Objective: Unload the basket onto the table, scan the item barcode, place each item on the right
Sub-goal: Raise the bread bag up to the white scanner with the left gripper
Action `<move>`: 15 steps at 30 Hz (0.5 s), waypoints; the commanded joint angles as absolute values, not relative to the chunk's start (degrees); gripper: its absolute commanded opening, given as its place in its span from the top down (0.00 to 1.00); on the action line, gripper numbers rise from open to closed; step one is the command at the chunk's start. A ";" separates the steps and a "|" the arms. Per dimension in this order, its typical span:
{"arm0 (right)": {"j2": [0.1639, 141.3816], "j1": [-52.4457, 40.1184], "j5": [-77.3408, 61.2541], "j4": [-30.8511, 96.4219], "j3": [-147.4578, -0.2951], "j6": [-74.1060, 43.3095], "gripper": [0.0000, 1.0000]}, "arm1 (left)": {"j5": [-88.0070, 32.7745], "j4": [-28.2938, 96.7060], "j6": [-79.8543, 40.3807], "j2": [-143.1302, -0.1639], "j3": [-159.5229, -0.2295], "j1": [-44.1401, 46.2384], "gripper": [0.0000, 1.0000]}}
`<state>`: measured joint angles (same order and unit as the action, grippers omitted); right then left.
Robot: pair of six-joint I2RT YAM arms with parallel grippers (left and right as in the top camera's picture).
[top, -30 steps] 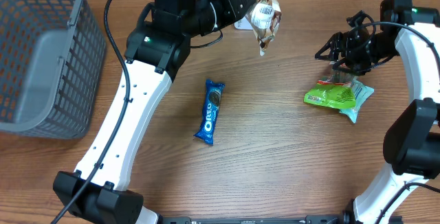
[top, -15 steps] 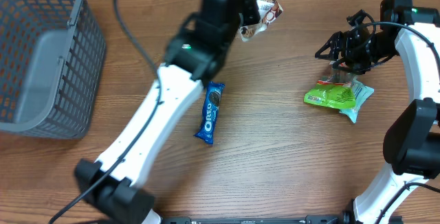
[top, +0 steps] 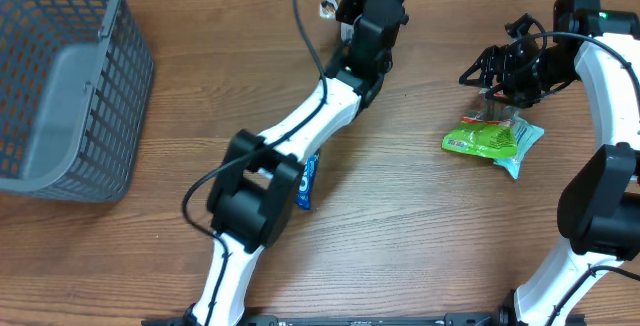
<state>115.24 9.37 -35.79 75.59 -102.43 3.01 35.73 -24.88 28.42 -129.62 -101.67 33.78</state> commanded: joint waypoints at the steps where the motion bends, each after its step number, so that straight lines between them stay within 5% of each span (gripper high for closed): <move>1: 113.14 9.43 -35.62 75.31 -103.85 3.44 0.26 | 39.46 -32.47 48.53 -132.07 -102.91 34.44 0.96; 11: 113.14 9.43 -35.62 75.33 -103.85 3.44 0.26 | 41.74 -58.59 53.82 -141.36 -102.91 34.13 0.96; 15: 113.14 9.43 -35.59 75.33 -103.85 3.46 0.26 | 37.04 -59.64 51.79 -142.21 -102.91 33.32 0.96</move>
